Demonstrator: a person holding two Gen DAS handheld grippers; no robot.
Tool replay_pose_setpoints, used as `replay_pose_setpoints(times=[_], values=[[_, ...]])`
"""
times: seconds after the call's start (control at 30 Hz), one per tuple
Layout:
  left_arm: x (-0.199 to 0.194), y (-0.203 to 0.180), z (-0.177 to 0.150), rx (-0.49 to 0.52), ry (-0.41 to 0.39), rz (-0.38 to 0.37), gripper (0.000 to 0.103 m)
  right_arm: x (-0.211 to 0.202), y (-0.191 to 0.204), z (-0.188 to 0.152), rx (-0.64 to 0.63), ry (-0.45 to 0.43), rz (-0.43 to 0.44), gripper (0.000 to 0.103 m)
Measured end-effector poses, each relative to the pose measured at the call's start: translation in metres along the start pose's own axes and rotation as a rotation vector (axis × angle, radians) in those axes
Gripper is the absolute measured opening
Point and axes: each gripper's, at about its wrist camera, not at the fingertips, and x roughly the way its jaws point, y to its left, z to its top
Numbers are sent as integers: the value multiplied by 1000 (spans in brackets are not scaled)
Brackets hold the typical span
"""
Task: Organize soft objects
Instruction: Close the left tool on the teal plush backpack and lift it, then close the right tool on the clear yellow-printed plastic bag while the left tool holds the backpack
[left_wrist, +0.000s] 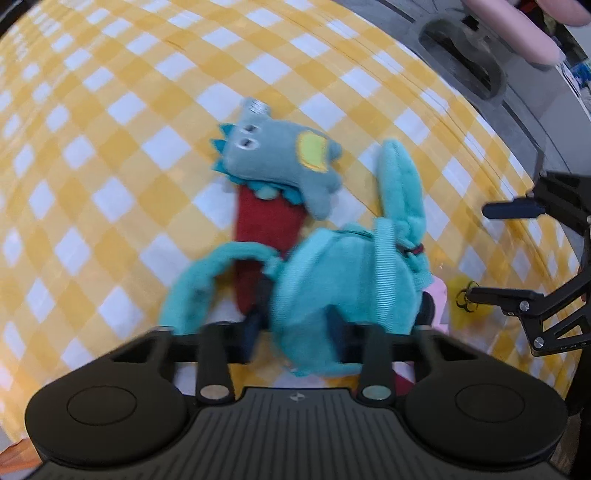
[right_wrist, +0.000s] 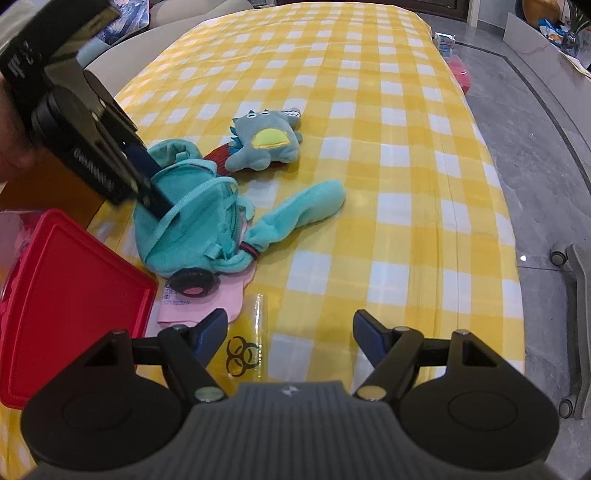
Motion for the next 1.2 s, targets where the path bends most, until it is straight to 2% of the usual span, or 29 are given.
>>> replay_pose_setpoints(times=[0.13,0.27,0.37,0.5,0.57,0.77,0.8,0.83,0.93,1.07,1.17,1.2], values=[[-20,2,-8,-24,-25,-49,21,-2,1,0,-1,-4,-5,74],[-34,-8,-14,-3,-62,-22,20,-4,1,1,2,-7,-19,74],[-49,-13,-14,-16,-113,15,19,-7,2,1,3,-11,-22,74],[-77,-18,-14,-36,-189,28,19,-8,5,1,1,-10,-13,74],[-89,-24,-15,-39,-224,23,19,-6,6,1,-2,4,1,74],[-108,-42,-20,-33,-271,98,19,9,15,-6,-15,90,41,74],[-110,-44,-21,-39,-279,113,19,12,17,-7,-17,102,48,77],[-112,-46,-21,-46,-287,126,19,12,21,-8,-31,99,48,81],[-117,-48,-25,-65,-308,138,19,14,34,-12,-94,115,15,81],[-121,-49,-26,-69,-325,138,19,17,57,-23,-241,132,-53,82],[-121,-48,-27,-82,-334,141,19,13,63,-26,-269,112,-46,74],[-120,-48,-28,-86,-335,140,19,11,65,-27,-280,106,-41,65]])
